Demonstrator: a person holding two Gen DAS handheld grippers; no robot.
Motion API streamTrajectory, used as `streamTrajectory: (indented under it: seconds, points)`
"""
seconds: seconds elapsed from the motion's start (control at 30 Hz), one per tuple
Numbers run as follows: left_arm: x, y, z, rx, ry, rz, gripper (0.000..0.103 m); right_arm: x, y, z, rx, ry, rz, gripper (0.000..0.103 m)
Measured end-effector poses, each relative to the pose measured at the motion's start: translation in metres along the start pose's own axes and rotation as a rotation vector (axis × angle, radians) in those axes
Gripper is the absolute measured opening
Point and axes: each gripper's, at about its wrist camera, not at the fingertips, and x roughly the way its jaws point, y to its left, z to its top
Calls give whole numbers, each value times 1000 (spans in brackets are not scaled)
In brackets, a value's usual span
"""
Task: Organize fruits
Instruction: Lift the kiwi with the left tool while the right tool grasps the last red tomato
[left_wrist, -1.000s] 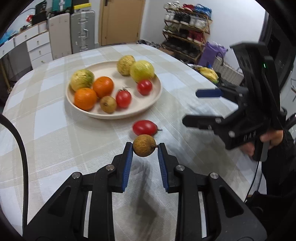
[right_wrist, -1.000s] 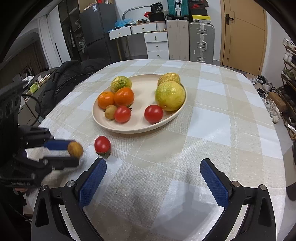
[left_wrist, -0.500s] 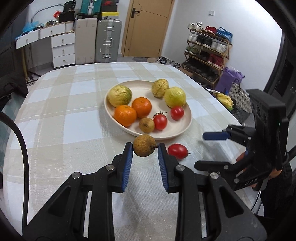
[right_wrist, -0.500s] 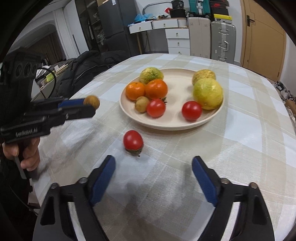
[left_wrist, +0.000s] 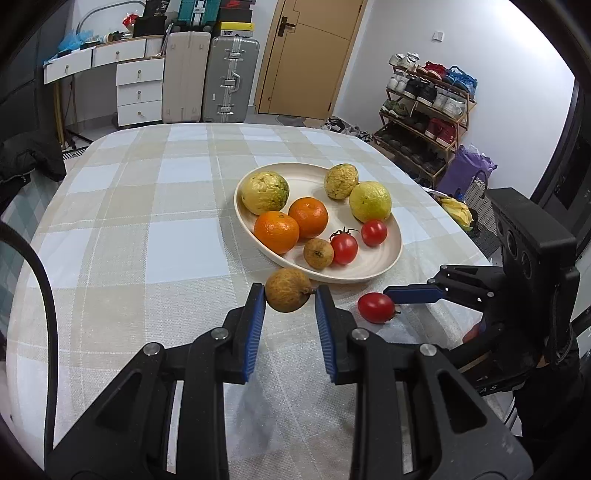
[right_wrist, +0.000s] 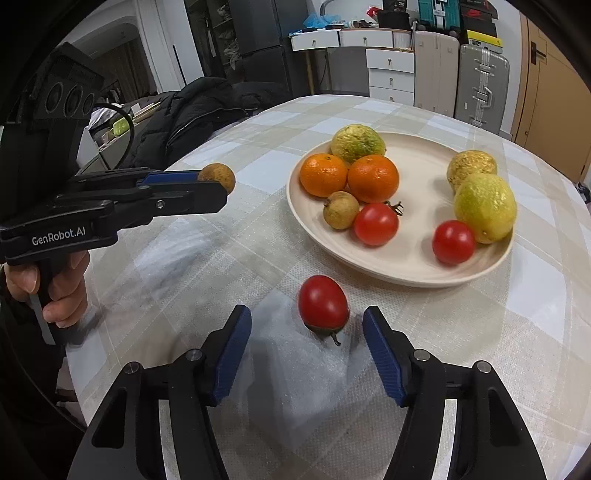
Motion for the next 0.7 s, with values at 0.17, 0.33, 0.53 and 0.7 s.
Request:
streamTrajectory:
  seconds: [0.17, 0.33, 0.53, 0.7]
  points:
    - [2, 3, 0, -10, 4, 5, 25, 5, 1, 5, -7, 3, 1, 56]
    - [5, 4, -1, -15, 8, 9, 25, 4, -1, 3, -2, 2, 3, 53]
    - [7, 1, -1, -8, 7, 11, 25, 3, -1, 2, -5, 0, -17, 46]
    - [8, -2, -2, -2, 11, 13, 25, 2, -3, 1, -12, 1, -45, 35]
